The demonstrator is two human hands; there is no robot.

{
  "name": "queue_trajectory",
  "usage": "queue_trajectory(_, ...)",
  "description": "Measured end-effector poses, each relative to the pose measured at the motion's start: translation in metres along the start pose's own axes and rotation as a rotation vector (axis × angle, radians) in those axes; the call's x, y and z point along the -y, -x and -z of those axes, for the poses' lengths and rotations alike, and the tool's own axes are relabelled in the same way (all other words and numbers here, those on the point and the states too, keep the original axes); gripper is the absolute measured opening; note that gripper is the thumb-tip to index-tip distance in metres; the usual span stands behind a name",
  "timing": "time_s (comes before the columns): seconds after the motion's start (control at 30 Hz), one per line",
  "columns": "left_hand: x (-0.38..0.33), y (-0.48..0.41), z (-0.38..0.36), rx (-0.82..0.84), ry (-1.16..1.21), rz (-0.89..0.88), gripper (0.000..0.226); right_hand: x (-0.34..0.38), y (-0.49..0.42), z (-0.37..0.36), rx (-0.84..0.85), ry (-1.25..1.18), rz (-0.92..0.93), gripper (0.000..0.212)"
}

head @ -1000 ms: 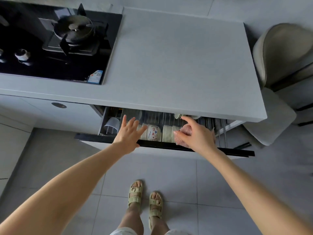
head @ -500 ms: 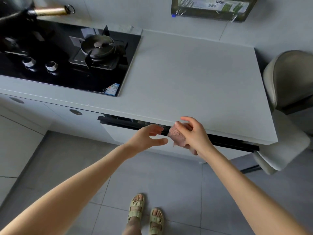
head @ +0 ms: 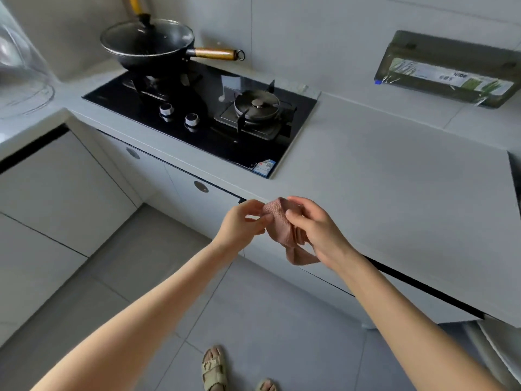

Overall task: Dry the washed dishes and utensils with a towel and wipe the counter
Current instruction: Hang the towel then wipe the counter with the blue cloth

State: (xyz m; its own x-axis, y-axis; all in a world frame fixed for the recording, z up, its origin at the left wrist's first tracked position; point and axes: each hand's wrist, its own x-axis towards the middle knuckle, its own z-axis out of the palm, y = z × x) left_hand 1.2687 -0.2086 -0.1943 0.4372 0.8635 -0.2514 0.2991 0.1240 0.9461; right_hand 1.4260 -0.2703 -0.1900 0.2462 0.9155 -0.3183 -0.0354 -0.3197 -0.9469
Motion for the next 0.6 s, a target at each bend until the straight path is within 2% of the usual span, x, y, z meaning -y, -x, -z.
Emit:
queue_trajectory(0.17, 0.001, 0.015, 0.079, -0.112, 0.144, 0.034, 0.011, 0.034, -0.018, -0.06, 0.124, 0.251, 0.124, 0.022)
queue_trajectory(0.23, 0.003, 0.023, 0.12, -0.141, 0.123, 0.024, 0.005, 0.052, -0.027, -0.093, 0.128, 0.392, 0.193, 0.023)
queue_trajectory(0.33, 0.008, 0.033, 0.19, -0.242, -0.028, 0.011, 0.008, 0.083, -0.039, -0.155, 0.108, 0.677, 0.361, 0.024)
queue_trajectory(0.4, 0.009, 0.043, 0.241, -0.306, -0.082, 0.018, 0.017, 0.106, -0.043, -0.204, 0.114, 0.722, 0.453, 0.021)
queue_trajectory(0.5, 0.01, 0.065, 0.317, -0.251, 0.128, 0.042, 0.029, 0.139, -0.048, -0.286, 0.175, 0.693, 0.577, 0.013)
queue_trajectory(0.6, 0.013, 0.088, 0.388, -0.208, 0.204, -0.027, 0.064, 0.17, -0.053, -0.37, 0.257, 0.659, 0.675, 0.011)
